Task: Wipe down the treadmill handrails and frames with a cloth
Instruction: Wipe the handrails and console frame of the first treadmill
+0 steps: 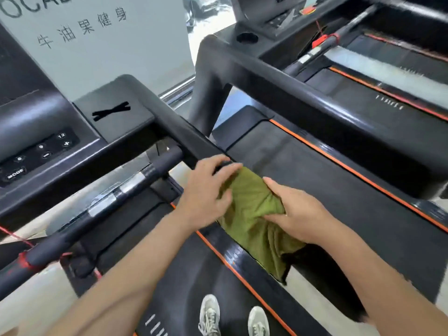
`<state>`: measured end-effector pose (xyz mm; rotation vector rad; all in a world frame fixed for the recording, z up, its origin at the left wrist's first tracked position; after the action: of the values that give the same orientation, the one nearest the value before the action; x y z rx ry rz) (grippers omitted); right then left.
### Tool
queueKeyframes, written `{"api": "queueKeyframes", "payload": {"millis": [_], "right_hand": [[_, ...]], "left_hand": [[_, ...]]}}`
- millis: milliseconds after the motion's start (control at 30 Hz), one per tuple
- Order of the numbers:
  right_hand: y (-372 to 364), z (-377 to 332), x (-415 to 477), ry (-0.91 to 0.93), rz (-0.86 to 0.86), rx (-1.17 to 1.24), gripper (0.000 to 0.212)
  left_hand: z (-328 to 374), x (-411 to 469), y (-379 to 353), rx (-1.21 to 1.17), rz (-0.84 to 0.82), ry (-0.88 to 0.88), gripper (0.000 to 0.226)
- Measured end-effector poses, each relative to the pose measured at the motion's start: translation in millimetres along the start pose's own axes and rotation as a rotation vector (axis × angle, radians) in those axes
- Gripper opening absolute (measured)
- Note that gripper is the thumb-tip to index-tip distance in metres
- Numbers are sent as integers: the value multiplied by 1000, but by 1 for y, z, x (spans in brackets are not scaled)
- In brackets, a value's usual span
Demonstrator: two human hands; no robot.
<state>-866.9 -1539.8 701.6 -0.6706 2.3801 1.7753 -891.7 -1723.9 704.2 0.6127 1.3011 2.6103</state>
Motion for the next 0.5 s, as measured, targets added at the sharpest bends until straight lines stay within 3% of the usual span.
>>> {"api": "queueKeyframes", "payload": {"millis": [67, 133, 200, 300, 367, 433, 500], "right_hand": [[30, 12, -13, 57, 77, 104, 68], [56, 16, -27, 105, 130, 288, 59], [68, 24, -41, 103, 91, 622, 59], [79, 31, -60, 97, -12, 1304, 57], [85, 42, -67, 26, -1, 1503, 51], [83, 66, -65, -91, 116, 1224, 45], [81, 77, -65, -145, 238, 624, 42]], "left_hand": [[41, -5, -35, 16, -119, -100, 51], [55, 5, -41, -18, -93, -90, 38], [64, 16, -30, -347, -98, 29, 22], [88, 20, -6, -949, -97, 284, 9], [102, 24, 13, -1086, -65, 354, 6], [95, 35, 17, -760, -66, 350, 7], [87, 41, 13, -43, -60, 234, 19]]}}
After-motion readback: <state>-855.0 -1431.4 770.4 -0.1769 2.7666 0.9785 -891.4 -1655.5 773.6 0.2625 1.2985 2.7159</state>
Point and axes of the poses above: each hand's wrist, its own x-axis towards the middle knuckle, its own y-axis out of the back of the hand, z = x × y, the point moved 7 cm from there along x, towards the middle knuckle, and after that the axes turned 7 degrees about -x, right-handed, at the moved point
